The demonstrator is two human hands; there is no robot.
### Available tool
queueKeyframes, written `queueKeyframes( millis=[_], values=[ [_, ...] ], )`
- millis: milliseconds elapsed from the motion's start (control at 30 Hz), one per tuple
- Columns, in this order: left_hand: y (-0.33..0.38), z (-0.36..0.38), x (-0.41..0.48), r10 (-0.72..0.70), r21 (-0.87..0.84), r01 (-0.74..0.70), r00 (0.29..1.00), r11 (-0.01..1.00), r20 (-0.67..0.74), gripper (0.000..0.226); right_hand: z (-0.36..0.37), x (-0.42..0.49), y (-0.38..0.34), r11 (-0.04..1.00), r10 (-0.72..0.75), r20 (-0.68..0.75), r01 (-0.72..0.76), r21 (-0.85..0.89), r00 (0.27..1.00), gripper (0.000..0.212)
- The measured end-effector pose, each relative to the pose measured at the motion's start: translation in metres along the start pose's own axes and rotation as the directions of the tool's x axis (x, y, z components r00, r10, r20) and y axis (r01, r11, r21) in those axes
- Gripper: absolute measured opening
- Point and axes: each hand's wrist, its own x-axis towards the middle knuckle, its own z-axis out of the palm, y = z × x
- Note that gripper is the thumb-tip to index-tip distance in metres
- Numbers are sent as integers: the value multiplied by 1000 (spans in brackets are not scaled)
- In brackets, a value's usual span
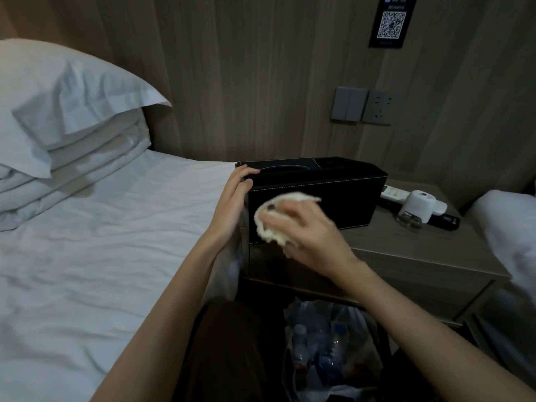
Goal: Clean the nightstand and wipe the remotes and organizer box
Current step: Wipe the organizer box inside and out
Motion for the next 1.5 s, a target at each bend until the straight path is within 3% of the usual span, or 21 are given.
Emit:
queueKeyframes(
  millis=[67,133,333,667,733,833,933,1100,1267,1367,1500],
  values=[
    [-1,2,0,13,-2,-13,1000,1000,-15,25,-17,18,6,996,76,-52,-78,-32,996,52],
    [-3,3,1,25,-6,-25,999,1000,-30,26,-20,28,12,988,142,1,-142,-64,990,50],
    [-6,1,2,34,10,-34,999,999,-24,29,5,15,18,982,183,36,-181,-51,982,41],
    [2,3,-3,18,9,-18,999,1000,-31,28,34,-37,11,991,128,349,-136,0,928,43],
    [2,3,-3,12,5,-12,999,1000,-35,30,22,-33,10,995,89,307,-101,23,948,42],
    [1,4,-2,5,-4,-5,999,1000,-50,33,-7,-14,11,996,84,87,-84,-4,993,39],
    [1,6,-2,13,11,-13,998,1000,-64,33,-29,9,24,975,221,-25,-221,-3,975,35],
    [0,5,-2,14,15,-14,998,1000,-59,31,-12,4,34,968,251,54,-249,-28,967,34],
    [-1,5,-2,23,14,-22,997,1000,-67,32,25,-37,18,980,199,267,-191,-54,943,43],
    [4,3,-2,0,25,1,998,1000,-65,33,29,-37,13,984,180,325,-172,-54,929,41],
    [19,6,-9,59,188,-34,990,982,-129,27,13,-33,17,985,162,335,-174,8,928,33]
  ],
)
